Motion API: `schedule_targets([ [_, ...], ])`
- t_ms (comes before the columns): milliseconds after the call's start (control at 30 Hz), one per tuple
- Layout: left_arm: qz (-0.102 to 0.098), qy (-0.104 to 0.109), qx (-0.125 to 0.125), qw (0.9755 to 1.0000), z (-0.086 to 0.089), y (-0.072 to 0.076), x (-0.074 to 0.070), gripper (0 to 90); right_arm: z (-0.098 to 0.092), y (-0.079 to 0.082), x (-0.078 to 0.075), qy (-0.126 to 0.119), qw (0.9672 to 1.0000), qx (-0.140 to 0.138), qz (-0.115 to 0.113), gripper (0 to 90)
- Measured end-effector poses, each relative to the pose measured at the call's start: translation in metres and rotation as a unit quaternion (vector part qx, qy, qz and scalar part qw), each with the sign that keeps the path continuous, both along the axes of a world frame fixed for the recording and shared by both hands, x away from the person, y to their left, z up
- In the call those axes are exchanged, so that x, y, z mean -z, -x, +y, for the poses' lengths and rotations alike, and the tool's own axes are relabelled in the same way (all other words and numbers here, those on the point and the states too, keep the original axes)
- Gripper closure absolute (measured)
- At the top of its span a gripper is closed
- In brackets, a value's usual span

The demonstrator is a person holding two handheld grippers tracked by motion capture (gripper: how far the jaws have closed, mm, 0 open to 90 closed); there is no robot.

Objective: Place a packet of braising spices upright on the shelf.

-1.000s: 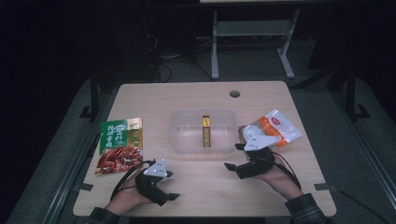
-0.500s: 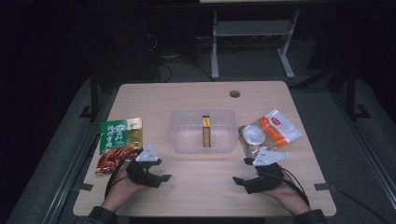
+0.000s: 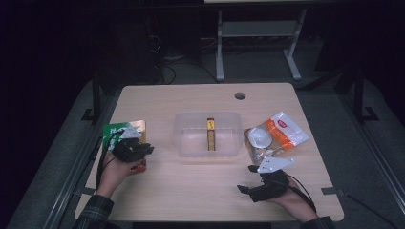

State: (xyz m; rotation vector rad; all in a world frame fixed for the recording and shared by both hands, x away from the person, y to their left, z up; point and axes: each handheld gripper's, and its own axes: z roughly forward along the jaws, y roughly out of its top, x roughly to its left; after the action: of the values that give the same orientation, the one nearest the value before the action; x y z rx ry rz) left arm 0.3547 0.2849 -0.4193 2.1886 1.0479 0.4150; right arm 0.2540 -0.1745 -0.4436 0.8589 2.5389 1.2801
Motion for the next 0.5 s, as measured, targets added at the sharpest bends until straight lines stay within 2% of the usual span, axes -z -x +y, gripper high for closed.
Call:
schedule_targets([
  [33, -0.002, -0.003, -0.006, 1.0000, 0.004, -0.006, -0.001, 83.0, 0.000, 0.000, 0.000, 0.000, 1.0000, -0.003, -0.001, 18.7],
  [100, -0.004, -0.006, -0.014, 0.9999, 0.010, -0.014, -0.003, 89.4, 0.002, 0.000, 0.000, 0.000, 1.0000, -0.005, 0.000, 18.7],
  [167, -0.010, -0.014, -0.021, 0.9996, 0.017, -0.023, -0.004, 89.6, 0.003, 0.000, 0.001, 0.002, 1.0000, -0.009, 0.003, 18.7],
  [200, -0.009, -0.007, -0.033, 0.9994, 0.019, -0.027, -0.003, 89.6, 0.003, 0.000, 0.001, 0.003, 0.9999, -0.012, 0.001, 18.7],
  [300, -0.014, -0.021, -0.056, 0.9981, 0.028, -0.042, -0.004, 89.7, 0.005, 0.001, 0.002, 0.007, 0.9998, -0.017, 0.003, 18.2],
  [333, -0.014, -0.029, -0.064, 0.9974, 0.031, -0.048, -0.004, 89.7, 0.005, 0.001, 0.002, 0.007, 0.9998, -0.017, 0.003, 18.2],
  [367, -0.016, -0.050, -0.082, 0.9952, 0.036, -0.059, -0.004, 89.7, 0.006, 0.001, 0.003, 0.009, 0.9998, -0.019, 0.003, 17.8],
  [400, -0.016, -0.050, -0.082, 0.9952, 0.036, -0.059, -0.004, 89.7, 0.006, 0.001, 0.003, 0.009, 0.9998, -0.019, 0.003, 17.8],
  [433, -0.013, -0.049, -0.104, 0.9933, 0.042, -0.070, -0.001, 89.7, 0.006, 0.001, 0.005, 0.013, 0.9997, -0.022, 0.000, 17.4],
  [467, -0.013, -0.049, -0.104, 0.9933, 0.042, -0.070, -0.001, 89.7, 0.006, 0.001, 0.005, 0.013, 0.9997, -0.022, 0.000, 17.4],
  [500, -0.014, -0.053, -0.115, 0.9918, 0.045, -0.075, 0.000, 89.7, 0.006, 0.000, 0.005, 0.016, 0.9996, -0.022, -0.002, 17.0],
])
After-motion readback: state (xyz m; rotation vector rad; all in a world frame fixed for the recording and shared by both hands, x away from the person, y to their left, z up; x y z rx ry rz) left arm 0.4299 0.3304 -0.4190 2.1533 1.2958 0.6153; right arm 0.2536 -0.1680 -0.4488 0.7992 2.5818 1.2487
